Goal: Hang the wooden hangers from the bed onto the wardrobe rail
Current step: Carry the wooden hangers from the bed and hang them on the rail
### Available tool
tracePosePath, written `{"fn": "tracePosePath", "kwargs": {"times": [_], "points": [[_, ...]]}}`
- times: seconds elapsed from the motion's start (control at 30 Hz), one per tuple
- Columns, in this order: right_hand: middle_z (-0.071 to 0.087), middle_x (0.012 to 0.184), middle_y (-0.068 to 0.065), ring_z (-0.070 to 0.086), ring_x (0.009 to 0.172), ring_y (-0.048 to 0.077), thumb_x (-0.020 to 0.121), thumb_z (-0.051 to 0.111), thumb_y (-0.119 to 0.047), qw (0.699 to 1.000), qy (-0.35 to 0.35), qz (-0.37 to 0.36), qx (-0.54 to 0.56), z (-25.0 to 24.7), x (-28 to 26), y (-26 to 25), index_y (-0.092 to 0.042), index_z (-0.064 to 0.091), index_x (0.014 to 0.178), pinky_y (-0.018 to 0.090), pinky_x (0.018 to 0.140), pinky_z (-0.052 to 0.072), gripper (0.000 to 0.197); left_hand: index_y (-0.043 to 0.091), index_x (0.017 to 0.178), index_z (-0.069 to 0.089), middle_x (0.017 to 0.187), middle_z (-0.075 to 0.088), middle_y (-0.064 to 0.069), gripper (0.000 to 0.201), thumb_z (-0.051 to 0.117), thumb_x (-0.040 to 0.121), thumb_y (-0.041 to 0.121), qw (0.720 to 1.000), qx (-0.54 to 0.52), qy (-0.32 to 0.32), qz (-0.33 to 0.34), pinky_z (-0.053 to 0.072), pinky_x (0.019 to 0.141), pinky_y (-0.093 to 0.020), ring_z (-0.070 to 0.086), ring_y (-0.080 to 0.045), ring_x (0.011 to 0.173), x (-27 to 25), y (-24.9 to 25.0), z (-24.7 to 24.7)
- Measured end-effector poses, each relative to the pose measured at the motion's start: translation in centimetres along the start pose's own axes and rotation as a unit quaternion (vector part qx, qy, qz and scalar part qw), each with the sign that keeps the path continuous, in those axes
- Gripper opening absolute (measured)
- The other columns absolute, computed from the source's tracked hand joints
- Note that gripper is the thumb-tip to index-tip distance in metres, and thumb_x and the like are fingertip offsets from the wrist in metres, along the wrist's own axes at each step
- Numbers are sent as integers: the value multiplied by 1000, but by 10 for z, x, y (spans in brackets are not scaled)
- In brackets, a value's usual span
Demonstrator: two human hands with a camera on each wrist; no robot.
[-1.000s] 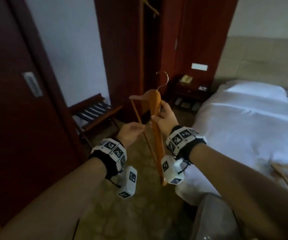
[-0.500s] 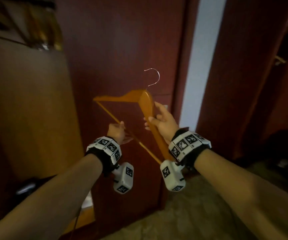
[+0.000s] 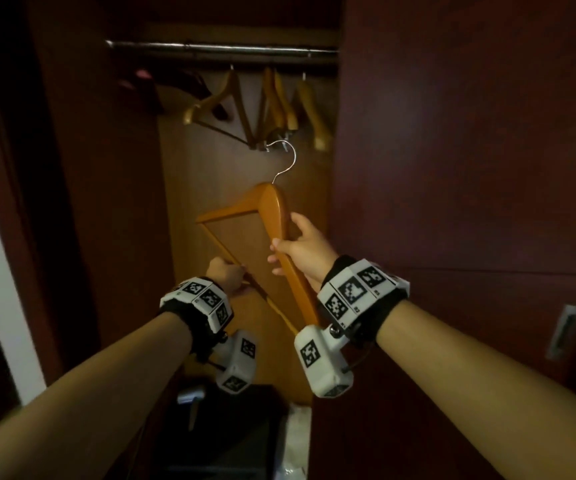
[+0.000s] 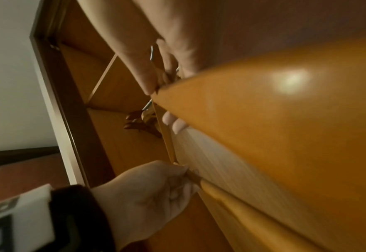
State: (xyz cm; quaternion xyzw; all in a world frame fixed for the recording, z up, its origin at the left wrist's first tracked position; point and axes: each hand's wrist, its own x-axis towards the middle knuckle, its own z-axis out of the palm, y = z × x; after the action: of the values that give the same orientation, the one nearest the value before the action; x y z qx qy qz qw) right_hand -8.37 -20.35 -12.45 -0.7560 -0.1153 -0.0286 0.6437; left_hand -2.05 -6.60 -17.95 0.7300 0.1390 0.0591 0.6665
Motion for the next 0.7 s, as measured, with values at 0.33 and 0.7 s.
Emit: {"fn": "tracePosePath", "kwargs": {"times": [0.33,0.7], "points": [[54,83,7,53,68,16,98,44,-13,988,-66,88,-106,18,88,6,-20,32,140,31,66,50,44,5,74,54,79,62,-13,22,50,95,8,998,41,-44,-16,56,60,-30,61,-24,67,128,29,-5],[52,79,4,50,66,13,96,47,-10,988,134,63,-53,56,188,-23,-21,31,144,27,64,49,52,12,146,20,148,28,-14,81,64,85,42,969,48,-1,243,38,104,-46,37,-35,131,238,107,-23]]}}
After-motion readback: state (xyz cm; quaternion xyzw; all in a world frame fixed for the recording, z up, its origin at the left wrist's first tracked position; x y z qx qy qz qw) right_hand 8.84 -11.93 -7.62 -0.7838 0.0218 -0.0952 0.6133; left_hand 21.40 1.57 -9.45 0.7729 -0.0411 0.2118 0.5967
